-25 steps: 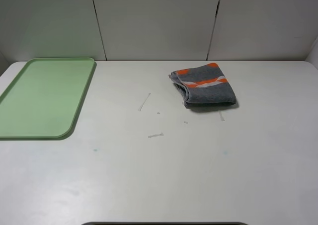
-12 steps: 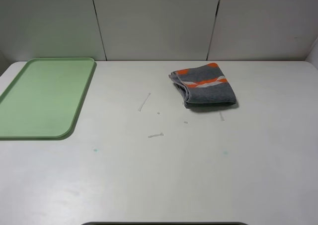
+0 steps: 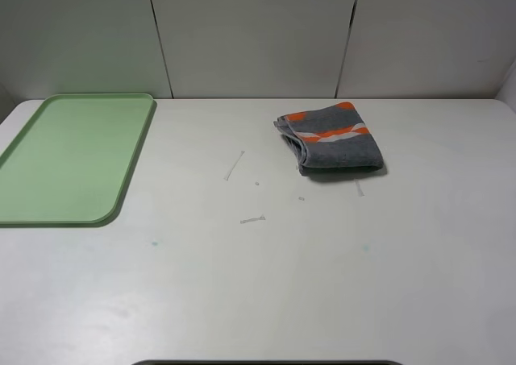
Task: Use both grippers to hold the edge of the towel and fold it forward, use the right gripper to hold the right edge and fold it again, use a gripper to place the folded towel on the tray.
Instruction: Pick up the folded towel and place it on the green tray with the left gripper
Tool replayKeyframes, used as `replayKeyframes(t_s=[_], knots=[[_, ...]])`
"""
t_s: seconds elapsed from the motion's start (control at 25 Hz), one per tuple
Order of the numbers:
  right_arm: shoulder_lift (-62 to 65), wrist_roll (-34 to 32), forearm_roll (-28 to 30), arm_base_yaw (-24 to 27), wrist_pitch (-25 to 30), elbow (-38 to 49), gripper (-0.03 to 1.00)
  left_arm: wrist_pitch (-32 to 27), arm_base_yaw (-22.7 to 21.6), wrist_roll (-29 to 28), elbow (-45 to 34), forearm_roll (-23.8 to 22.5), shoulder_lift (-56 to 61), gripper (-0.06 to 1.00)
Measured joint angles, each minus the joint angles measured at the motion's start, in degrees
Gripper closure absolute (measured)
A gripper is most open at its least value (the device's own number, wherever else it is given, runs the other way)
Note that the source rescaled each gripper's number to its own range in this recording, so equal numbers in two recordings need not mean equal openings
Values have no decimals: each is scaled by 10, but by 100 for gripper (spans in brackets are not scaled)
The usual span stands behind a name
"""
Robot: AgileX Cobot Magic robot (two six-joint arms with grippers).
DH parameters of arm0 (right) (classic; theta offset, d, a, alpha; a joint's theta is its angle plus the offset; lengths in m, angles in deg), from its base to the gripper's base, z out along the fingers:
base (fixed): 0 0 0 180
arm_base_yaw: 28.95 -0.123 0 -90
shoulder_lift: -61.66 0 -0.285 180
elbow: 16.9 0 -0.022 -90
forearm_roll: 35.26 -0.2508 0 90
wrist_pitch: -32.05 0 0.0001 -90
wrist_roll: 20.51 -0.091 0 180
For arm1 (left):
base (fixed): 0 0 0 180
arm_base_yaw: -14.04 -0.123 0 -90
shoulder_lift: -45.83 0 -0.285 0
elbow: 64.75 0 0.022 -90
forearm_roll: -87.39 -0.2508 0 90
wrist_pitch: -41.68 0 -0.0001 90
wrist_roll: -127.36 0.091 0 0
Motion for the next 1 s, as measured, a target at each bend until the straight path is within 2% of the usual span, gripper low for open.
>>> replayKeyframes(t_s=[1.0], knots=[[0,0,0,0,0,0,-3,0,0,0,0,0,0,3]])
